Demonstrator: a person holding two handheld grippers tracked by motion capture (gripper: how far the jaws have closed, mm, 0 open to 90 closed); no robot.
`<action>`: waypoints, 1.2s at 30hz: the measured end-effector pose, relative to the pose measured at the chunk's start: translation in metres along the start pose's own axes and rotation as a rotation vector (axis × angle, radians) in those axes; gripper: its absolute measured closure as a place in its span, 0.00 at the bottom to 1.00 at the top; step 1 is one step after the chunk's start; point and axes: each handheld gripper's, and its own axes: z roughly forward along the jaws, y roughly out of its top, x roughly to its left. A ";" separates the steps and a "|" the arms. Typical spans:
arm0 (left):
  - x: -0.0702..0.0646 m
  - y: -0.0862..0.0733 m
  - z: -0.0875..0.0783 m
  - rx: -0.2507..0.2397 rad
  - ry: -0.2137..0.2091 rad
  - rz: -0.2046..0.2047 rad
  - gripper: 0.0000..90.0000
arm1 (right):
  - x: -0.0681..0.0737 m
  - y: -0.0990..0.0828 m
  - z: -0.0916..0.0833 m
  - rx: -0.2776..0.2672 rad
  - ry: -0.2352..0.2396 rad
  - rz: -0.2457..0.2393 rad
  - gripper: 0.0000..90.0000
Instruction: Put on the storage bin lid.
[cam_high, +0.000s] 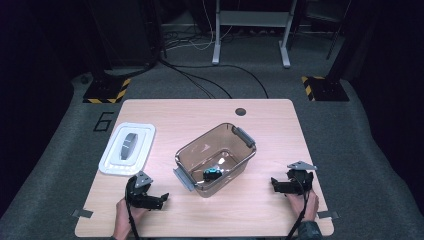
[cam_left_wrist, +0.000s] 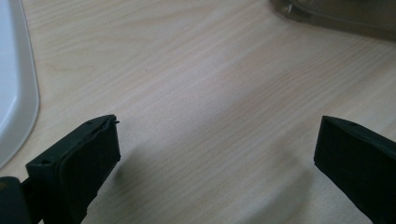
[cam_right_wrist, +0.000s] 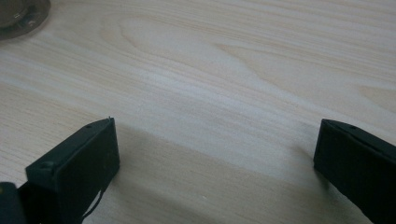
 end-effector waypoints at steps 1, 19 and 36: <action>0.001 0.002 -0.002 -0.001 -0.005 0.002 0.00 | 0.000 0.000 0.000 0.000 0.000 0.000 0.00; 0.048 0.036 -0.031 -0.106 -0.051 -0.069 0.00 | 0.000 0.000 0.000 -0.002 -0.007 0.002 0.00; 0.099 0.059 -0.026 -0.094 0.076 -0.117 0.00 | 0.000 0.000 0.000 -0.002 -0.008 0.003 0.00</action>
